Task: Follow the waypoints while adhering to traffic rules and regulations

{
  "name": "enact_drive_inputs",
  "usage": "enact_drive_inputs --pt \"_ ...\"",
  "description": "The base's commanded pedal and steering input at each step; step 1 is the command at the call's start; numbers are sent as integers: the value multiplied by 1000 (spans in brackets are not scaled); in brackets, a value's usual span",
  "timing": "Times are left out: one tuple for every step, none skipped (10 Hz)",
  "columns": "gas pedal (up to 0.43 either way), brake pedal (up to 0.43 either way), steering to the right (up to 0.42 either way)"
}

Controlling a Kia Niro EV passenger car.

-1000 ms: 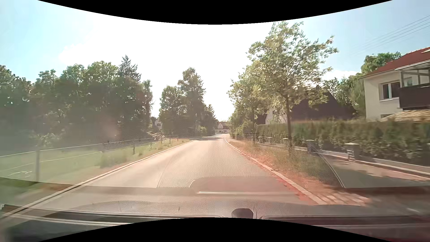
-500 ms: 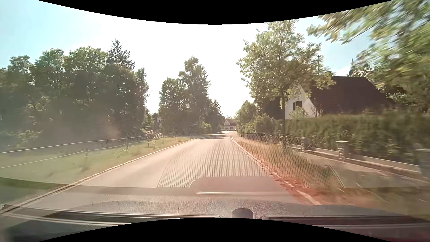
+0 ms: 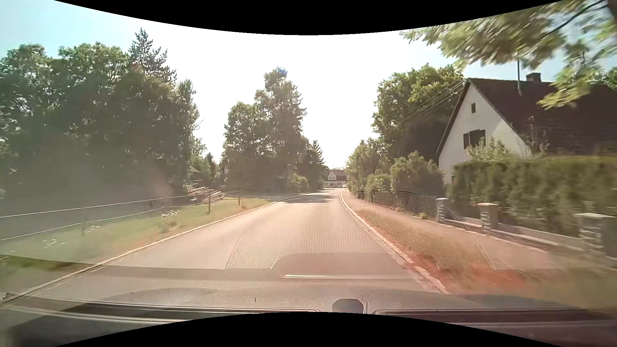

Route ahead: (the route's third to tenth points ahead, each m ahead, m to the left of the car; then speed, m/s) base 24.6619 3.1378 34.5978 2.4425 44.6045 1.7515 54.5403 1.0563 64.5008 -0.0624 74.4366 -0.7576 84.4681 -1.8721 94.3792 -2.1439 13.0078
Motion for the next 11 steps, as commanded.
enact_drive_inputs --pt "59 6 -8" --pt "59 6 -8" --pt "59 6 -5" --pt "59 6 -3" --pt "47 6 -3" --pt "47 6 -2" --pt "47 6 1" --pt "47 6 4" --pt "47 6 6" --pt "47 6 8" --pt "47 6 11"
